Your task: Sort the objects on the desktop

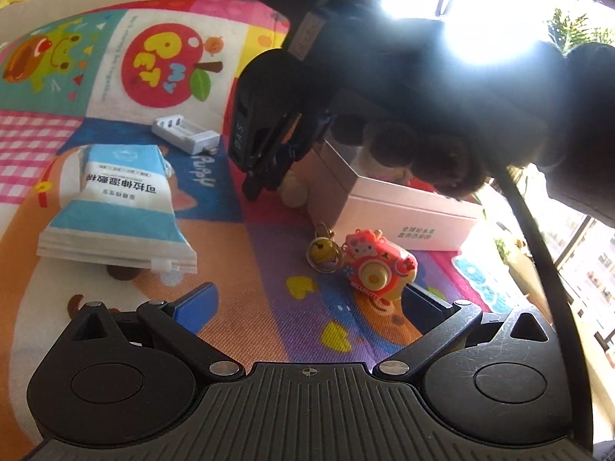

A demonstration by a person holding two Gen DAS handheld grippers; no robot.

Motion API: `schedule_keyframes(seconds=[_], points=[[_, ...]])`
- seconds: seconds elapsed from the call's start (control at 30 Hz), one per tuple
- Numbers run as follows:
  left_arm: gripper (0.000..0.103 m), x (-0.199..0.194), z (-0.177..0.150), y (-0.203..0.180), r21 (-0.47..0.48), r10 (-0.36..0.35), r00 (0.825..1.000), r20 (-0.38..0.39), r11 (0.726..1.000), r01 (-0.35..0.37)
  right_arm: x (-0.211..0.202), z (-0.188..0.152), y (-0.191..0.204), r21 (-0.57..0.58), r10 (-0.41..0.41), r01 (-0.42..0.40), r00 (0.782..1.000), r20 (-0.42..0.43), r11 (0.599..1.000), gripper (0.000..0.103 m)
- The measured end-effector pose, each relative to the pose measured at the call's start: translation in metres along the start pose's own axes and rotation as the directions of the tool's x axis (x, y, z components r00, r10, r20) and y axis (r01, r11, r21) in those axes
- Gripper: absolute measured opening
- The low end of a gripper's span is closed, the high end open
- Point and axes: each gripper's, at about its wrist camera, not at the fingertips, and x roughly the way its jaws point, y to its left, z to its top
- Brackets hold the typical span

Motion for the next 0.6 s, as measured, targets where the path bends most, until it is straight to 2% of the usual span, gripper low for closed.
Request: schedule_keyframes(seconds=[0.1,0.2,0.3,0.47,0.6], points=[[0.103,0.001,0.001,0.000,-0.005,-0.003,1.000,-0.006,1.000,0.003,-0.020,-0.031,0.012,-0.055,0.021,-0.021,1.000,0.011,0.998,0.013],[0.103,0.004,0.002,0.000,-0.010,-0.004,1.000,-0.021,1.000,0.004,-0.045,-0.043,0.009,-0.070,0.021,-0.014,0.995,0.093,0.997,0.013],[0.103,0.004,0.001,-0.002,0.000,-0.004,1.000,-0.021,1.000,0.004,-0.048,-0.021,0.000,-0.023,-0.064,0.068,0.988,0.139,0.997,0.014],[0.103,0.005,0.001,0.001,-0.016,-0.015,1.000,-0.027,1.000,0.014,0.000,0.022,-0.015,0.025,-0.209,0.207,0.975,0.082,0.978,0.013],[0.103,0.004,0.001,0.004,-0.027,-0.028,0.999,-0.025,0.999,0.027,0.016,0.024,-0.010,0.011,-0.224,0.223,0.973,0.051,0.975,0.012]])
